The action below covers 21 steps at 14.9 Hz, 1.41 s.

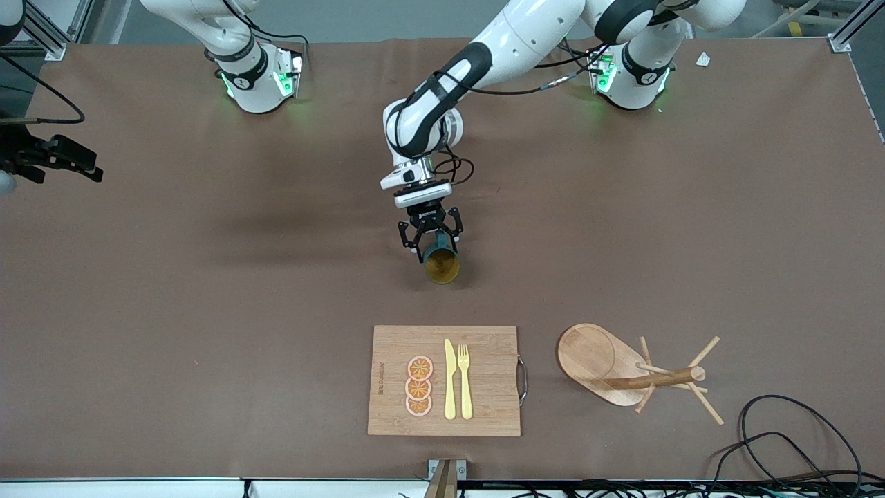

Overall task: Transfer cup from left to right arm and place
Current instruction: 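Carry the mug to mid-table and set it upright with the left gripper, then open the left gripper and raise it while the right gripper approaches the mug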

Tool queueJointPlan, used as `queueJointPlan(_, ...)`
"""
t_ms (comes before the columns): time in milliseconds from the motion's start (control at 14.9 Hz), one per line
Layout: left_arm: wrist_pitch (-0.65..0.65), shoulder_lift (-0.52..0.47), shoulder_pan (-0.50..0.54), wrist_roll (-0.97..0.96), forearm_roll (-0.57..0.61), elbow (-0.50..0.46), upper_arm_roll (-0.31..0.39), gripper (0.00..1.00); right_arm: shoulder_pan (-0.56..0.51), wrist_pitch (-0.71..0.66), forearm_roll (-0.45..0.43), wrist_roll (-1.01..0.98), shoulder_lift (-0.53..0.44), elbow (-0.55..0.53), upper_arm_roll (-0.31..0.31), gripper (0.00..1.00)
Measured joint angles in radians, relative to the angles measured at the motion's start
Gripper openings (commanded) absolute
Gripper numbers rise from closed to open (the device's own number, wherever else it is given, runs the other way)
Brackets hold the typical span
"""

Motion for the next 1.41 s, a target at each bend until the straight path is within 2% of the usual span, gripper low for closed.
queueJointPlan(336,-0.063,0.072,-0.009,-0.025,0.18,0.027,0.0,0.53,0.0,-0.001,0.0,0.0,0.0,0.0,0.0,1.0)
queueJointPlan(537,-0.075,0.121,-0.044,-0.055,0.206,0.085,0.0,0.55,0.0,-0.001,0.0,0.0,0.0,0.0,0.0,1.0)
queueJointPlan(605,-0.082,0.129,-0.057,-0.055,0.206,0.096,0.0,0.63,0.0,-0.001,0.0,0.0,0.0,0.0,0.0,1.0)
queueJointPlan(739,-0.097,0.139,-0.069,-0.055,0.206,0.099,0.0,0.96,-0.001,-0.001,0.0,0.0,0.0,0.0,0.0,1.0)
queueJointPlan(873,-0.118,0.15,-0.069,-0.056,0.205,0.101,0.0,1.0,-0.001,-0.001,0.0,0.0,0.001,0.0,-0.001,1.0)
queueJointPlan(1075,-0.145,0.155,-0.088,-0.057,0.15,0.103,-0.002,1.0,-0.001,-0.001,0.0,0.0,0.001,0.0,-0.001,1.0)
queueJointPlan(1411,-0.232,0.12,-0.19,-0.058,-0.143,0.141,-0.034,1.0,-0.006,-0.002,0.0,0.0,0.001,0.0,-0.002,1.0)
